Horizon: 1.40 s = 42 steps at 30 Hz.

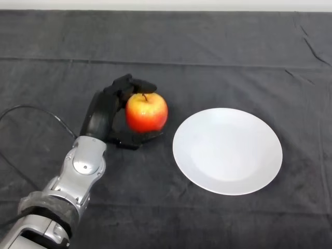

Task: Move the apple to the plate

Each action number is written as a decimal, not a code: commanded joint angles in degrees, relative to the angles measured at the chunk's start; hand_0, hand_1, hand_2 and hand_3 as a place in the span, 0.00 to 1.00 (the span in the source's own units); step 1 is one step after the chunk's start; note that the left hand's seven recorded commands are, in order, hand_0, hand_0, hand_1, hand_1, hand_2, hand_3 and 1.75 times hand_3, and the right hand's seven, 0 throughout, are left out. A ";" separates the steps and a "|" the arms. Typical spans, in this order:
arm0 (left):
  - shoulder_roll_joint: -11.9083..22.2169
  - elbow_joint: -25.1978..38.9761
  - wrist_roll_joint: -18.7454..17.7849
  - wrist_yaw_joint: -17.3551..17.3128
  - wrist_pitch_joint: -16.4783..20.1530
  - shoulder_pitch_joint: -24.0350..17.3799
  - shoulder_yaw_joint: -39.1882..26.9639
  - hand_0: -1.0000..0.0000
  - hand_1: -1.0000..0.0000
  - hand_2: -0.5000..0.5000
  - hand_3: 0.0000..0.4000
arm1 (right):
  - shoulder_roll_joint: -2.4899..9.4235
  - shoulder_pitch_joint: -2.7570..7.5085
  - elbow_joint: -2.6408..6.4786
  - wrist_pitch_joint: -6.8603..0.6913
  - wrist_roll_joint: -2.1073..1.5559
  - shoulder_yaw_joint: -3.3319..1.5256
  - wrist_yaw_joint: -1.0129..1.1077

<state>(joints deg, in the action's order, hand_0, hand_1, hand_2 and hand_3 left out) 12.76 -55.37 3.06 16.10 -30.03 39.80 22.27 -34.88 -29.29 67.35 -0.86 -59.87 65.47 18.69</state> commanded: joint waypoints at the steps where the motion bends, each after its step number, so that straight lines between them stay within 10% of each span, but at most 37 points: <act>1: 0.45 2.96 1.16 0.98 0.71 1.23 1.25 0.00 0.00 0.50 1.00 | -1.49 0.55 -0.44 0.28 -0.61 0.32 0.41; 42: -1.59 14.08 -2.69 0.44 7.17 -0.53 22.88 0.00 0.00 0.50 1.00 | -1.39 0.60 -0.65 0.27 -0.58 0.28 0.31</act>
<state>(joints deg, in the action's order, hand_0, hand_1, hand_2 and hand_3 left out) 10.02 -42.69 1.06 16.58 -23.59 39.51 44.72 -34.88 -29.30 67.35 -0.86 -59.87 65.47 18.69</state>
